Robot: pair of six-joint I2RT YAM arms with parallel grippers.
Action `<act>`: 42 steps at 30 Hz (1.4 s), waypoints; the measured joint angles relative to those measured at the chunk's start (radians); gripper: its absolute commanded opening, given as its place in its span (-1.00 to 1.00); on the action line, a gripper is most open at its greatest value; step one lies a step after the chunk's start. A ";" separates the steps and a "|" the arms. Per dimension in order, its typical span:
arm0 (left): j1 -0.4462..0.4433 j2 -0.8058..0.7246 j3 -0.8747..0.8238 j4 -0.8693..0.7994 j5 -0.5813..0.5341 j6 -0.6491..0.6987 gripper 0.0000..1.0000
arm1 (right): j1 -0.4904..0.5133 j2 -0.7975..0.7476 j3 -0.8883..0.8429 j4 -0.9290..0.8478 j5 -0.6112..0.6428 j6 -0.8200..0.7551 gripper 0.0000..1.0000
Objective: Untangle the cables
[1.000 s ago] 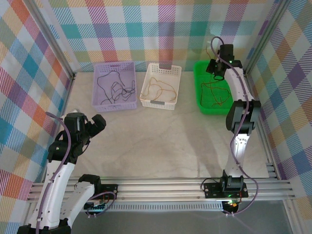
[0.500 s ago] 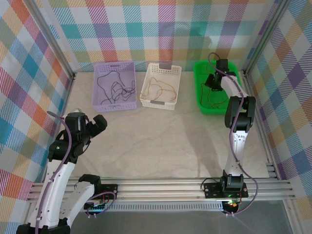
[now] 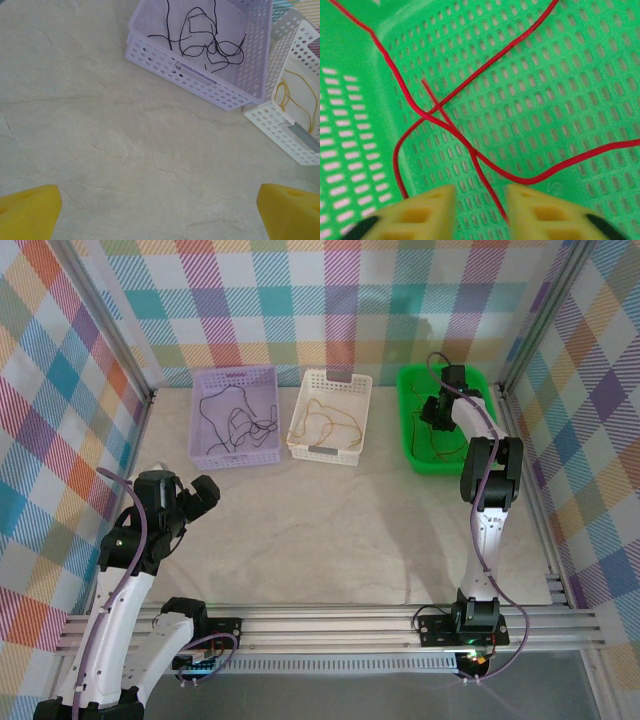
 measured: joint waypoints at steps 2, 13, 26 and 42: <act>0.000 0.000 0.000 0.000 0.000 0.000 1.00 | 0.000 -0.010 0.000 -0.017 0.000 0.000 0.01; -0.008 0.005 0.000 0.000 -0.023 0.004 1.00 | 0.000 -0.425 -0.094 -0.009 -0.016 0.038 0.64; -0.056 -0.015 -0.040 0.008 -0.063 0.022 1.00 | 0.000 -1.215 -0.967 0.378 -0.090 0.025 0.99; -0.117 -0.116 -0.174 0.119 -0.177 0.021 1.00 | -0.002 -1.179 -1.644 0.876 0.224 -0.162 0.99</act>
